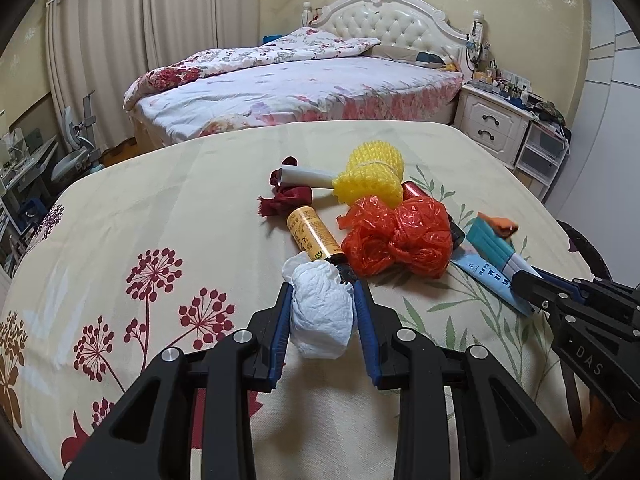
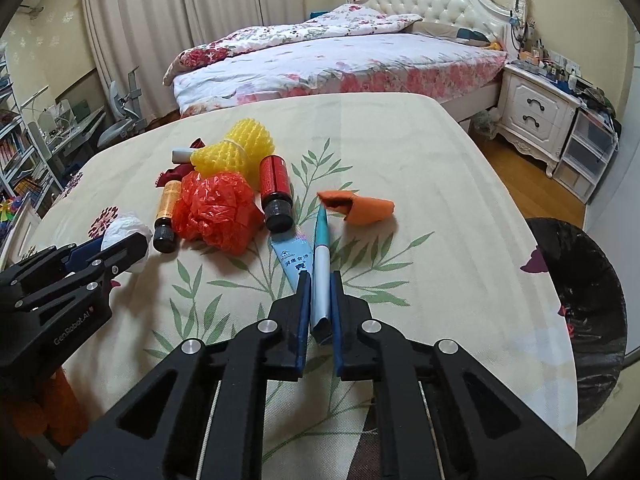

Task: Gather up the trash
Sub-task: 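Grasp the teal pen with the right gripper while the left gripper holds the tissue, then carry the tissue and pen over the bin and open both grippers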

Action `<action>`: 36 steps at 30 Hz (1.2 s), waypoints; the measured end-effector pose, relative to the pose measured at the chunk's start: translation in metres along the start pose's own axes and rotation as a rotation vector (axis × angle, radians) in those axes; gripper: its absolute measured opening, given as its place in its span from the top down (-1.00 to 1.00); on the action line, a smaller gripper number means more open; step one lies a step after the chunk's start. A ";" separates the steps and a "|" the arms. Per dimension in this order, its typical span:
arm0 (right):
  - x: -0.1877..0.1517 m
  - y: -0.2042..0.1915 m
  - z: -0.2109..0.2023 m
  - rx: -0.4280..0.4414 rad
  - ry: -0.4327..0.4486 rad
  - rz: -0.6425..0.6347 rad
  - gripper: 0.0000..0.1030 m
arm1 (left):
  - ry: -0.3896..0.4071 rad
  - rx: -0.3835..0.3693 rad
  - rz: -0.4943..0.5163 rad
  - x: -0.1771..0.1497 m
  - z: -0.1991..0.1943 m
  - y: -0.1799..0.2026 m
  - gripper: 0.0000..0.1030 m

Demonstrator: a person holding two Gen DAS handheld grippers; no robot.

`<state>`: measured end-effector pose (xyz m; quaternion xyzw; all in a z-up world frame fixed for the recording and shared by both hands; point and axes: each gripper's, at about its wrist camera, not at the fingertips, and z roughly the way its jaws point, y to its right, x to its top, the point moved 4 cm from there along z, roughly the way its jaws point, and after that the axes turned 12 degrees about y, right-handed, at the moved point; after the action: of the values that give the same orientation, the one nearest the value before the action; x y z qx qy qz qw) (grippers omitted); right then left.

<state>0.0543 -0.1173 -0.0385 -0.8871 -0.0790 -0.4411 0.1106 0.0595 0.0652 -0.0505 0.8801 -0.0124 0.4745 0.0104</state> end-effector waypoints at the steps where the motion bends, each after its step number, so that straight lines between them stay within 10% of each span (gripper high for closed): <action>1: -0.001 0.000 -0.001 0.002 0.001 0.000 0.83 | 0.002 0.000 0.001 -0.001 -0.002 0.001 0.38; 15: 0.005 0.022 -0.046 -0.031 0.095 0.038 0.85 | 0.056 -0.061 0.015 0.008 -0.020 0.029 0.38; 36: 0.006 0.175 -0.087 -0.393 0.221 0.182 0.85 | 0.161 -0.343 0.152 0.054 0.004 0.196 0.38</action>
<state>0.0335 -0.3090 -0.0049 -0.8415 0.1010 -0.5305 -0.0168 0.0865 -0.1314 -0.0064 0.8212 -0.1586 0.5336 0.1252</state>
